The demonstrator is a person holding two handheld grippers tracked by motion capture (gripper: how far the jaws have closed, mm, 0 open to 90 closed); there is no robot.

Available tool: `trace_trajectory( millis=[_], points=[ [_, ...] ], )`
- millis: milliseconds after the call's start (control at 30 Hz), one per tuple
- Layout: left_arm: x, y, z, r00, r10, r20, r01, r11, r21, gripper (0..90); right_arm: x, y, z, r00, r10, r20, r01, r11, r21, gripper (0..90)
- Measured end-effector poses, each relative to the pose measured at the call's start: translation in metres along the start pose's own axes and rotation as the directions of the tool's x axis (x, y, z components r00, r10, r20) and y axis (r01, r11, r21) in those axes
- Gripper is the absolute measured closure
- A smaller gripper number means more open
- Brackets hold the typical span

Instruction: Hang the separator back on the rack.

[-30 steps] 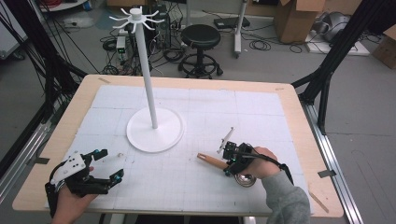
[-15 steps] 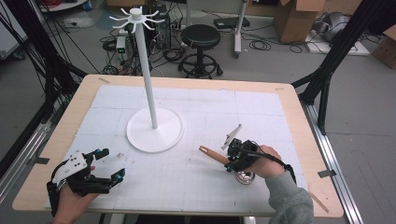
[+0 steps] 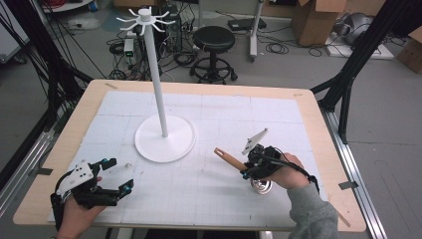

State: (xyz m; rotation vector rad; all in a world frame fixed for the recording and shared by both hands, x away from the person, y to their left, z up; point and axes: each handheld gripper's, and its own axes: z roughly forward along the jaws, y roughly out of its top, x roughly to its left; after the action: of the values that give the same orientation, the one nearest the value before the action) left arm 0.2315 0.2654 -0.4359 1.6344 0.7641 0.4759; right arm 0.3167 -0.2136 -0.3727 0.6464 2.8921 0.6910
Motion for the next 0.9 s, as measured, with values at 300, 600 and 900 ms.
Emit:
trace_trajectory(
  millis=[300,600,900],
  points=[
    [0.000,0.000,0.000,1.0000,0.001,-0.002,-0.001,1.0000,0.000,1.8,-0.001,0.001,-0.015,0.9998,0.014,-0.015,-0.016,0.990,-0.137,69.3],
    [0.000,0.000,0.000,1.0000,0.003,-0.003,-0.003,1.0000,0.000,1.8,-0.001,0.001,-0.023,0.9996,0.001,-0.028,-0.008,0.973,-0.231,69.3],
    [-0.001,0.001,-0.001,1.0000,0.002,-0.004,-0.002,1.0000,-0.004,1.8,-0.001,0.001,-0.028,0.9999,0.000,-0.011,-0.003,0.955,-0.296,69.3]
  ],
)
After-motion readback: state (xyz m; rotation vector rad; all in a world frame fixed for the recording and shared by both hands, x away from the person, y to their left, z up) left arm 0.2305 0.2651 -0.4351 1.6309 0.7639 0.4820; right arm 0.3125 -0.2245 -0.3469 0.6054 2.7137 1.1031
